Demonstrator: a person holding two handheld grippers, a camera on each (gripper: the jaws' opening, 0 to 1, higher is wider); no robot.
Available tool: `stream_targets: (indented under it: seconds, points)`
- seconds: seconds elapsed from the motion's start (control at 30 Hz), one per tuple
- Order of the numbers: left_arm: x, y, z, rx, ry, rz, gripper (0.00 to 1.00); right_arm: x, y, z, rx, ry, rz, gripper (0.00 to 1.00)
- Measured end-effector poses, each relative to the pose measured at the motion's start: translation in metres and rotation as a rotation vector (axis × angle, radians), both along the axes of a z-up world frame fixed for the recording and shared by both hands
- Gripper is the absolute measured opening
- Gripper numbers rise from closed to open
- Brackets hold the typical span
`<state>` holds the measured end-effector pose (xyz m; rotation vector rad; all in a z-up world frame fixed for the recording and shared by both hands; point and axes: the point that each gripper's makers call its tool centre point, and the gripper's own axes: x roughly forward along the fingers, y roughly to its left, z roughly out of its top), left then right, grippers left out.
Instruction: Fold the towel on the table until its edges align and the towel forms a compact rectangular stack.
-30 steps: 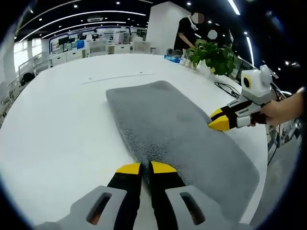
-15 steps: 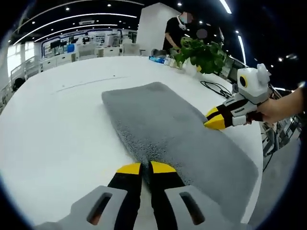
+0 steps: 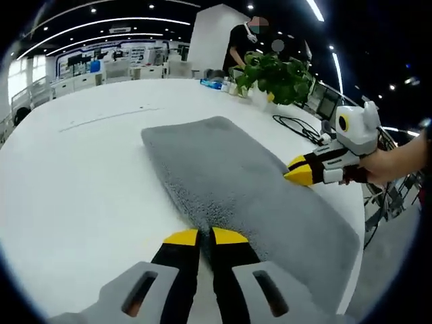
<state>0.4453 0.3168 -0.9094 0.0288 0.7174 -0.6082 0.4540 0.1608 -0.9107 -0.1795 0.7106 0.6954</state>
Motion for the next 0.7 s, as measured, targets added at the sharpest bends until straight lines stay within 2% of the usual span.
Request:
stream_targets:
  seconds: [0.03, 0.13, 0.23, 0.4, 0.5, 0.6, 0.7]
  points:
    - [0.0, 0.001, 0.0, -0.001, -0.003, 0.004, 0.07, 0.001, 0.001, 0.001, -0.02, -0.012, 0.028, 0.05]
    - [-0.001, 0.005, 0.005, 0.009, -0.016, 0.021, 0.11, 0.001, 0.001, 0.003, -0.014, -0.005, 0.026, 0.07]
    - [-0.001, 0.008, 0.016, -0.046, -0.017, 0.078, 0.18, -0.002, -0.001, 0.008, -0.004, -0.014, 0.029, 0.11]
    - [-0.007, 0.005, 0.034, -0.053, -0.05, 0.054, 0.25, -0.012, 0.0, 0.016, 0.01, -0.017, 0.064, 0.19]
    - [-0.017, 0.0, 0.041, -0.039, -0.057, -0.013, 0.25, -0.02, 0.001, 0.025, 0.007, -0.031, 0.108, 0.21]
    - [-0.033, -0.002, 0.044, 0.042, -0.085, -0.111, 0.28, -0.024, 0.001, 0.03, -0.01, -0.046, 0.136, 0.21]
    - [-0.047, -0.006, 0.045, 0.08, -0.096, -0.175, 0.31, -0.03, 0.003, 0.034, -0.008, -0.047, 0.158, 0.23]
